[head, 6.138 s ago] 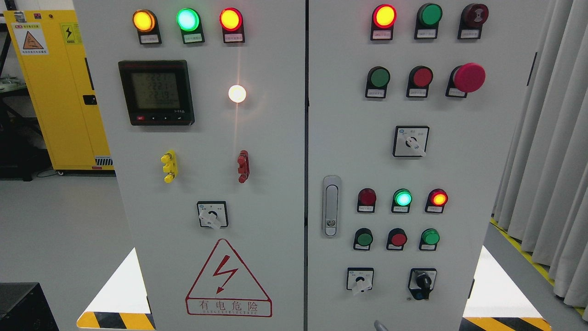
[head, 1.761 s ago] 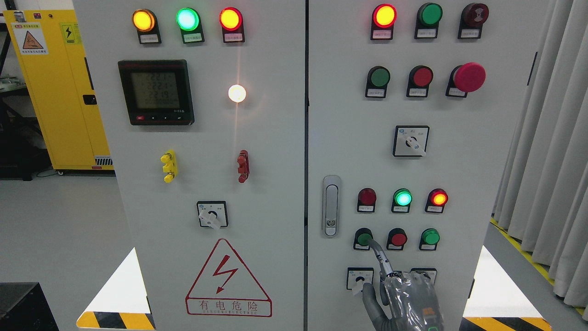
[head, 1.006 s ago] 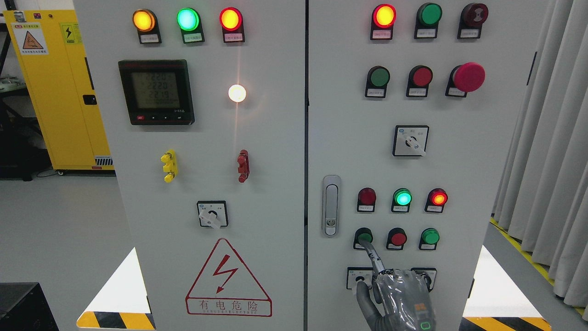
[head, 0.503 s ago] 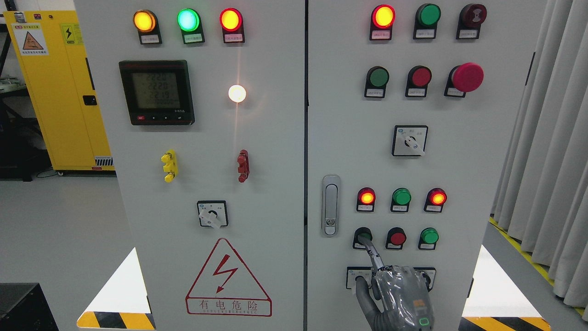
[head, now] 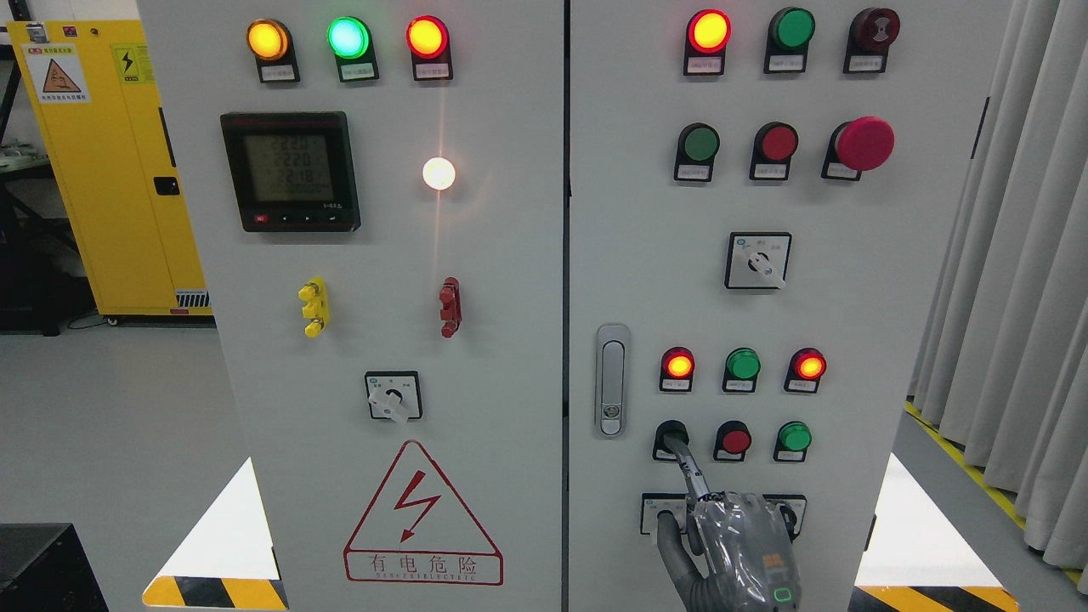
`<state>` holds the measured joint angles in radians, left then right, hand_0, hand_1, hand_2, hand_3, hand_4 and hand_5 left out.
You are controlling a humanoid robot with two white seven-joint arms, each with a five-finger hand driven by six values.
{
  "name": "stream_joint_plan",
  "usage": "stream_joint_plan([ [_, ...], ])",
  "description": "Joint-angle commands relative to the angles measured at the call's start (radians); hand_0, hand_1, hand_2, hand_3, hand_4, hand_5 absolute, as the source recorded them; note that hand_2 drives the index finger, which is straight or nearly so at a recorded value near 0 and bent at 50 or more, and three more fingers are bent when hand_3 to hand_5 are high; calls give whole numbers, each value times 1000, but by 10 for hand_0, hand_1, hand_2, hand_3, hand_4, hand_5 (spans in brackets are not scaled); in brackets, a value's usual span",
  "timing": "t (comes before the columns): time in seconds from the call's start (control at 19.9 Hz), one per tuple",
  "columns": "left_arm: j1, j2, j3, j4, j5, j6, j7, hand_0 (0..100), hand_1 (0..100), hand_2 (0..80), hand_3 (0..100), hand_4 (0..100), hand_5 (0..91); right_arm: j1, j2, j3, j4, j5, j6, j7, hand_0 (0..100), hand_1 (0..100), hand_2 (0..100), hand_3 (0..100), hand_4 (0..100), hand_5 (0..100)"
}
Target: Press green start button
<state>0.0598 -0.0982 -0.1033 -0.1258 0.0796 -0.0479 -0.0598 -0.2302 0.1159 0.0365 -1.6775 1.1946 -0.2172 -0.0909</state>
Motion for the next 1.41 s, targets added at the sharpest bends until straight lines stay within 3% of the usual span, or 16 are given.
stream_joint_plan([
  [0.0,0,0,1,0,0,0,1,120,556,0,0,0,0,6,4,-3,12,-4,-1,-3,764,866,1,1000,1000,1000],
  [0.65,0,0,1,0,0,0,0,120,556,0,0,0,0,37,7,-7,-64,-6,-10,-21,765,862,11,1000,1000,1000],
  [1.36,0,0,-1,0,-1,0,0,120,556,0,0,0,0,83,8,26,-169,-18,-14,-38,766,860,19,1000,1000,1000],
])
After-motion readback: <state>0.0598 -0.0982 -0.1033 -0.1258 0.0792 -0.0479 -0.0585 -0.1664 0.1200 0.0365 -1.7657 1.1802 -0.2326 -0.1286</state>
